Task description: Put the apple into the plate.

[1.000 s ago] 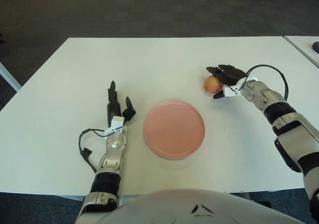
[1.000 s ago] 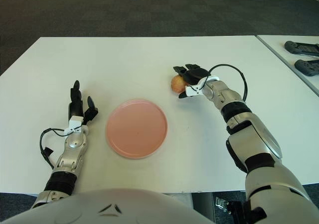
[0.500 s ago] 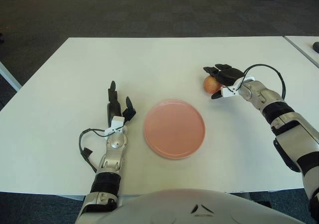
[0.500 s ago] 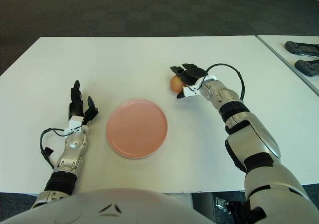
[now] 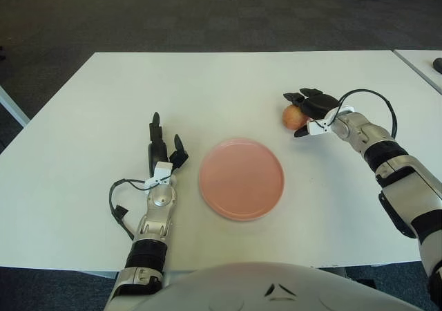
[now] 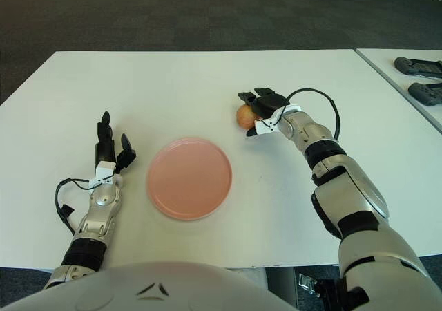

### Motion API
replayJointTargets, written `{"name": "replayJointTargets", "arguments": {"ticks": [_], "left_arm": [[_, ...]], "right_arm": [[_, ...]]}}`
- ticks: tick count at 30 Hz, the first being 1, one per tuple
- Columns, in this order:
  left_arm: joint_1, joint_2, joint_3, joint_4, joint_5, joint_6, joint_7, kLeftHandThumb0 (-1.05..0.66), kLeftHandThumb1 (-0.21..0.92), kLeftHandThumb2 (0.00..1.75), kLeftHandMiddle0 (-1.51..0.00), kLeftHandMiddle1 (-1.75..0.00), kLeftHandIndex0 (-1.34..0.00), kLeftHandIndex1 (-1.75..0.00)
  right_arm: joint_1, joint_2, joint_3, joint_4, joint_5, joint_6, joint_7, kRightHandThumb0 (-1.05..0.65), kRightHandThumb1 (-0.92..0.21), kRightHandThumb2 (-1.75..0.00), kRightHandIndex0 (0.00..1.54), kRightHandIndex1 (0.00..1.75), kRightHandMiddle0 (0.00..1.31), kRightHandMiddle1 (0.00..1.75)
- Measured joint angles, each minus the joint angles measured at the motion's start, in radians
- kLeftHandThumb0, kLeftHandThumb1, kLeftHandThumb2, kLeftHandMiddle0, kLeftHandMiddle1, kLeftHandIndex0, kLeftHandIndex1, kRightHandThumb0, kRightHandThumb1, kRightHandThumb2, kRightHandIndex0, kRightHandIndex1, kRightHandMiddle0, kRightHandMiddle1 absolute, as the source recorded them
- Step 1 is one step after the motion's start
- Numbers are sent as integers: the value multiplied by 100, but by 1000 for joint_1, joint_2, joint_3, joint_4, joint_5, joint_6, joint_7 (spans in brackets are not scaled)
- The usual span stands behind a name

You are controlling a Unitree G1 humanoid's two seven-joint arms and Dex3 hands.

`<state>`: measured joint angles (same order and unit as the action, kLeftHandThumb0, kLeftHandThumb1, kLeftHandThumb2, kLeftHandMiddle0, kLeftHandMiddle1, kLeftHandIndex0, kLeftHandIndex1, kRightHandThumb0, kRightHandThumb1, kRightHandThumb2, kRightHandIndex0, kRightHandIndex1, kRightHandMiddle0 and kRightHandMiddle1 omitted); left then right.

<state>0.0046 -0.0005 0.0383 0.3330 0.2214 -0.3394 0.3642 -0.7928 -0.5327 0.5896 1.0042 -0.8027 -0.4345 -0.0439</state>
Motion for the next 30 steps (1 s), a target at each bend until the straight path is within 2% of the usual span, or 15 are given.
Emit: {"name": "replayJointTargets", "arguments": {"ticks": [11, 17, 20, 21, 22, 23, 24, 25, 26, 27, 29, 30], "left_arm": [[1, 0, 1, 1, 0, -5, 2, -75, 92, 94, -15, 0, 0, -32], [3, 0, 1, -1, 0, -6, 4, -76, 92, 94, -15, 0, 0, -32], [4, -1, 2, -2, 0, -7, 5, -76, 92, 94, -15, 0, 0, -33], [4, -1, 2, -2, 0, -7, 5, -76, 92, 94, -15, 0, 0, -33], [4, -1, 2, -2, 0, -7, 6, -76, 92, 95, -15, 0, 0, -34], [4, -1, 2, -2, 0, -7, 6, -77, 92, 95, -15, 0, 0, -34], [4, -1, 2, -2, 0, -8, 8, -77, 92, 95, -15, 0, 0, -34], [4, -1, 3, -2, 0, -8, 9, -77, 92, 95, -15, 0, 0, -35], [5, -1, 3, -2, 0, -9, 10, -78, 92, 95, -15, 0, 0, -36], [5, -1, 3, -2, 0, -10, 10, -78, 92, 95, -15, 0, 0, -36], [5, -1, 3, -2, 0, -11, 10, -78, 92, 95, -16, 0, 0, -37], [6, -1, 3, -2, 0, -12, 10, -78, 92, 95, -16, 0, 0, -37]], "right_arm": [[-11, 0, 5, 21, -1, -4, -1, -95, -92, -24, 16, 6, 0, 42], [-13, 0, 6, 24, -1, -2, 2, -90, -92, -22, 31, 15, 0, 70], [-13, -2, 5, 24, -1, -1, 6, -87, -92, -21, 31, 35, 0, 91], [-13, -2, 5, 23, -1, -1, 9, -83, -91, -20, 28, 67, 1, 117], [-14, -3, 5, 21, -1, 0, 12, -81, -90, -19, 25, 91, 2, 134], [-14, -4, 5, 20, -1, 0, 15, -79, -88, -20, 25, 103, 3, 142], [-14, -5, 4, 20, -1, 2, 15, -75, -83, -27, 25, 120, 5, 154], [-14, -5, 4, 20, -1, 3, 15, -72, -79, -32, 26, 128, 8, 158], [-14, -5, 3, 22, 0, 4, 11, -66, -66, -49, 28, 143, 15, 166], [-14, -5, 3, 24, 0, 5, 8, -64, -64, -53, 28, 146, 16, 168], [-14, -5, 1, 30, 0, 5, -2, -53, -51, -90, 34, 162, 38, 170], [-14, -5, 0, 33, 1, 5, -7, -51, -49, -95, 35, 164, 41, 171]]}}
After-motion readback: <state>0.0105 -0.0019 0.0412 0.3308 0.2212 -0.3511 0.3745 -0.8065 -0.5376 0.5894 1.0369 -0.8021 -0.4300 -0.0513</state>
